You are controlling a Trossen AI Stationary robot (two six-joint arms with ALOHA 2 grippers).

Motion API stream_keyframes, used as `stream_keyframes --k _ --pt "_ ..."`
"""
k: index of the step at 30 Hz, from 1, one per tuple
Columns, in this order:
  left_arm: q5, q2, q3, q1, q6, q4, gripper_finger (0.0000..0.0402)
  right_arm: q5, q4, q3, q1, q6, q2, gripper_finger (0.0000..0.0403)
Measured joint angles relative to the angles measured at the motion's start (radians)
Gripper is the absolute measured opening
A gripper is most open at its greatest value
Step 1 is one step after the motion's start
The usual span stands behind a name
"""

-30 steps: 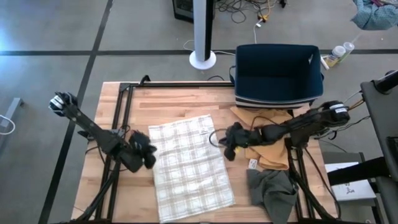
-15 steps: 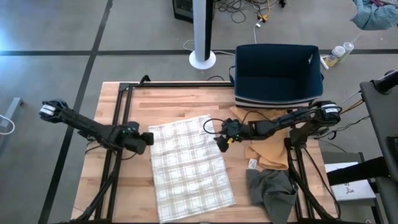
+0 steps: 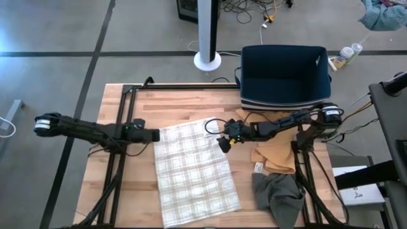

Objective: Fold towel
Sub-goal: Fold the white towel

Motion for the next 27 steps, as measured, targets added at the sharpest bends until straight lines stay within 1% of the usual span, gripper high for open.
stream_keyframes --k 4,7,10,14,18,23,27 --pt "0.04 0.005 -0.032 0.079 0.073 0.1 0.0173 -0.002 0.016 0.028 -0.024 0.005 0.048 0.0273" --pt "0.064 0.007 -0.058 0.132 0.13 0.176 0.0165 -0.004 0.024 0.062 -0.067 0.044 0.085 0.0277" --pt "0.071 0.013 -0.062 0.159 0.183 0.214 0.0157 -0.002 0.016 0.091 -0.121 0.077 0.12 0.0276" --pt "0.074 0.025 -0.064 0.165 0.241 0.237 0.0146 0.001 -0.007 0.122 -0.177 0.101 0.147 0.027" --pt "0.068 0.048 -0.063 0.165 0.274 0.241 0.0115 0.007 -0.022 0.158 -0.203 0.121 0.193 0.0266" --pt "0.04 0.078 -0.062 0.165 0.299 0.246 0.0065 0.017 -0.045 0.256 -0.21 0.12 0.28 0.0265" --pt "0.031 0.092 -0.063 0.165 0.331 0.257 0.0024 0.018 -0.101 0.308 -0.211 0.12 0.304 0.0252"
